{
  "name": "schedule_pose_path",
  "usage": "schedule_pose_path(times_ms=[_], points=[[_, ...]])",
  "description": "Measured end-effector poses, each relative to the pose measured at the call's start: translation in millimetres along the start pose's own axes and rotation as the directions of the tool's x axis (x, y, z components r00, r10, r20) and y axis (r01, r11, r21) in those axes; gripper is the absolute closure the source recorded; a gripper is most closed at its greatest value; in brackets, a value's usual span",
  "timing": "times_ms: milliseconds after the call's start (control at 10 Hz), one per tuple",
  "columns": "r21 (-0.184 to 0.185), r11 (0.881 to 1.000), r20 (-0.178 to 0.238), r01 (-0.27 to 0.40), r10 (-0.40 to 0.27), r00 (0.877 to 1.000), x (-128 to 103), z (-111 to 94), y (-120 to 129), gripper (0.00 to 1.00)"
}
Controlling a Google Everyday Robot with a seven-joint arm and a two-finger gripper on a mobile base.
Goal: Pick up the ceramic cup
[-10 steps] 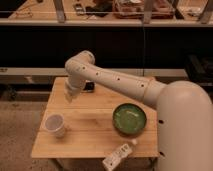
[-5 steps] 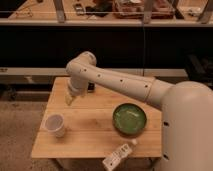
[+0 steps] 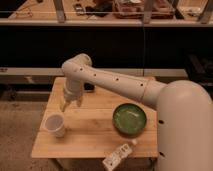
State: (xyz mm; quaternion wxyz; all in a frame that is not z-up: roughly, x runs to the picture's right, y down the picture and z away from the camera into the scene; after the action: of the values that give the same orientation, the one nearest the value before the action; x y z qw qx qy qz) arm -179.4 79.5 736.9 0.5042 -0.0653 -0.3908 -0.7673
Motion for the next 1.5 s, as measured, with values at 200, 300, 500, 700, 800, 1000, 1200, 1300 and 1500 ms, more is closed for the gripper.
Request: schedule_pose_path(times_ms=[200,300,500,700,800,1000,1200,1300,1500], points=[[0.010,1.000,-0.010,-0.009,0.009,1.000,0.2,8.7,-3.1,0.44],[0.028,1.000,-0.021,0.009,-0.008,1.000,0.0,20.2,-6.2,0.44],[0.050,0.998,-0.026,0.047,-0.046,0.999,-2.5,34.1,-10.6,0.44],[0.061,0.996,-0.006,0.072,-0.072,0.997,-8.9,45.0,-13.1,0.44],[0.068,0.995,0.013,0.079,-0.080,0.997,-12.9,49.6,-14.0,0.44],[0.086,0.992,0.049,0.089,-0.093,0.994,-17.7,59.9,-17.8,0.44],[0.104,0.990,0.071,0.095,-0.103,0.992,-18.0,67.9,-21.8,0.44],[0.112,0.989,0.088,0.100,-0.110,0.990,-17.6,74.2,-22.3,0.44],[0.104,0.988,0.106,0.115,-0.126,0.986,-16.4,84.8,-22.6,0.56]])
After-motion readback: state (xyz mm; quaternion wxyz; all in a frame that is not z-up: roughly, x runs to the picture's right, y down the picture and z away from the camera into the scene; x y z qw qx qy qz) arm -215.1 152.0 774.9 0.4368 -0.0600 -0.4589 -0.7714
